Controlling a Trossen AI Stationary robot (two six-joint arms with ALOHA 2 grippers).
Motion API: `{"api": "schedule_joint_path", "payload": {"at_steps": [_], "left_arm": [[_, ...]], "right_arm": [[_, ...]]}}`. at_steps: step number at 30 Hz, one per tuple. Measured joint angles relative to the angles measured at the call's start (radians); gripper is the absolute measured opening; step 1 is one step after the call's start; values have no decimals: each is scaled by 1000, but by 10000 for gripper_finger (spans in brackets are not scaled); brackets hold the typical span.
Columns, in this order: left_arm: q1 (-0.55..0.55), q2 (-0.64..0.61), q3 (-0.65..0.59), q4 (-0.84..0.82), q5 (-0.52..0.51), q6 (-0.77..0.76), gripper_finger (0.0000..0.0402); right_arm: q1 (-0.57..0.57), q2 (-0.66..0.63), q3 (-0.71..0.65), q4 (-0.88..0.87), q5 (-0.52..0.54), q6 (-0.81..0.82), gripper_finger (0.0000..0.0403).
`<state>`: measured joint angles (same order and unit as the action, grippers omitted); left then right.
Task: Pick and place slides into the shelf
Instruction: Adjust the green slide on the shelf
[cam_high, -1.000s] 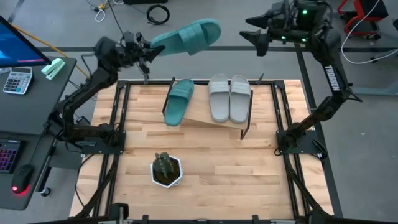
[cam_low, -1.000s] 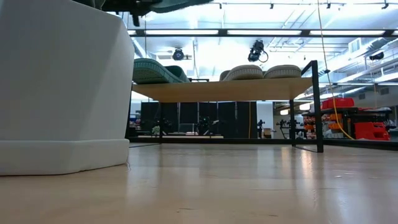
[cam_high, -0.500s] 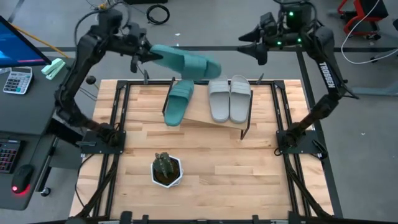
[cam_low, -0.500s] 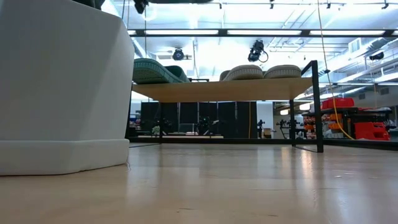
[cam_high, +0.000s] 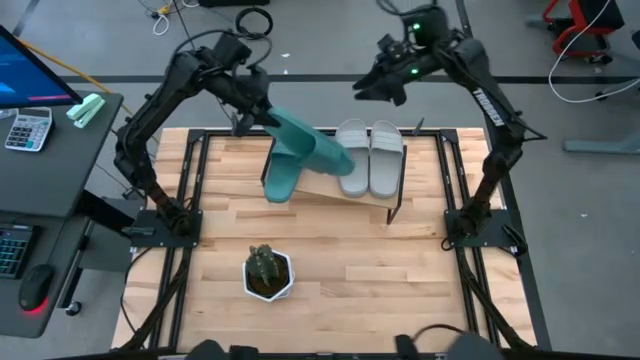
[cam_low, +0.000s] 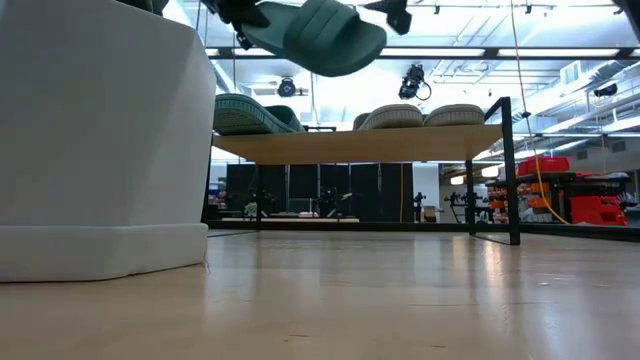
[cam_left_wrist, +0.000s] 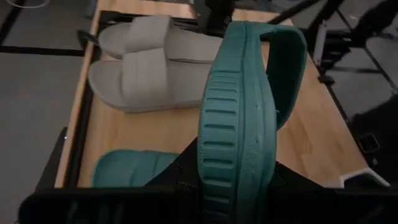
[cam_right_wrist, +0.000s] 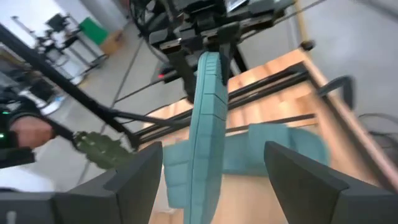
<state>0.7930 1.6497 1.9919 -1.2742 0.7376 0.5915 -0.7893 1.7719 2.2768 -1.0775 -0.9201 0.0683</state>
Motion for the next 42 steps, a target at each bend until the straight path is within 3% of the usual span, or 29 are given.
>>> {"api": "schedule_joint_path", "payload": {"at_steps": [6, 12, 26, 35, 42], "left_arm": [[-29, 4, 0, -11, -1, 12, 74], [-44, 7, 0, -27, -37, 24, 74], [-50, 57, -1, -22, -111, 33, 74], [-69, 67, -2, -8, -115, 45, 74], [-68, 66, -2, 1, -118, 45, 74]], "right_arm": [[54, 79, 0, 1, -81, 28, 286], [136, 143, 0, 2, -81, 40, 286], [271, 199, 0, 193, 171, 46, 286], [329, 199, 0, 200, 481, -97, 287], [355, 206, 0, 205, 521, -72, 302]]}}
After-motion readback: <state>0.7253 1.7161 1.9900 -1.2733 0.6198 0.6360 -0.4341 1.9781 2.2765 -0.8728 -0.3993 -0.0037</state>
